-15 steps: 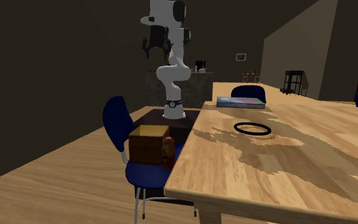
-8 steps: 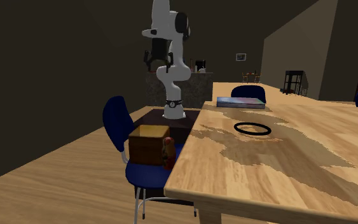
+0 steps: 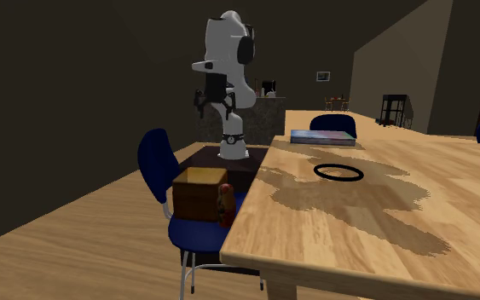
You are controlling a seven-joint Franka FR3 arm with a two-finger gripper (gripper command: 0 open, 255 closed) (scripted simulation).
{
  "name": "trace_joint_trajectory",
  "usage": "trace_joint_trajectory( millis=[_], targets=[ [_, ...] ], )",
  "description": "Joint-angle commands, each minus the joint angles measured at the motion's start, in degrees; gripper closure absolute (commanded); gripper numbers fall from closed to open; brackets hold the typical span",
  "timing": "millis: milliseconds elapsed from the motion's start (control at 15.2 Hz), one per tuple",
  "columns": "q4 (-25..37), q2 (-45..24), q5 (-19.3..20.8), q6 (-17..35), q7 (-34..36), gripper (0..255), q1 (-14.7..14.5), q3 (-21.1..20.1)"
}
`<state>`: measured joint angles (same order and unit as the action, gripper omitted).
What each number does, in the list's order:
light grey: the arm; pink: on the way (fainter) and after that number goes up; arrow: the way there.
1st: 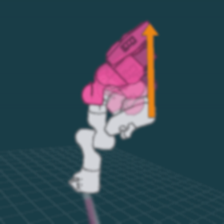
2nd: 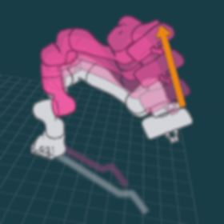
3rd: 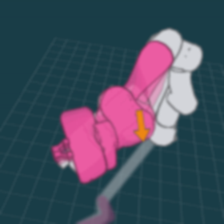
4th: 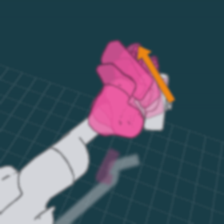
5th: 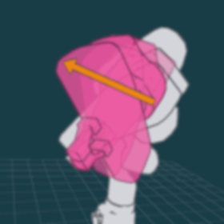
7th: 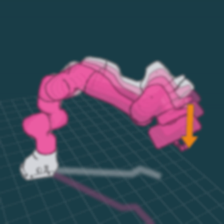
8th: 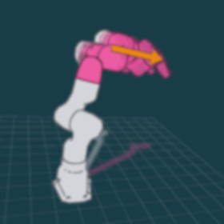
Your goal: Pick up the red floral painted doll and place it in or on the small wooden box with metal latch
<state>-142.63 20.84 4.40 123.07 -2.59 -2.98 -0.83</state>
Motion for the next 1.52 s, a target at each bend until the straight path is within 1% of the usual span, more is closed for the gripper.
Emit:
trace_joint_trajectory(
  millis=[0, 264, 594, 858, 1122, 1452],
  targets=[
    [0.66, -4.30, 0.02, 3.81, 0.57, 0, -0.30, -0.45],
    [2.89, -12.97, 0.39, 10.41, 1.67, 0, -0.79, -1.24],
    [7.44, -24.17, 1.48, 17.24, 3.31, 0, -1.41, -2.08],
    [12.42, -33.19, 2.73, 21.42, 4.71, 0, -2.17, -2.39],
    [18.34, -41.91, 3.90, 24.36, 5.93, 0, -3.18, -2.38],
    [18.79, -45.32, 4.57, 27.31, 6.40, 0, -3.37, -1.89]
  ],
)
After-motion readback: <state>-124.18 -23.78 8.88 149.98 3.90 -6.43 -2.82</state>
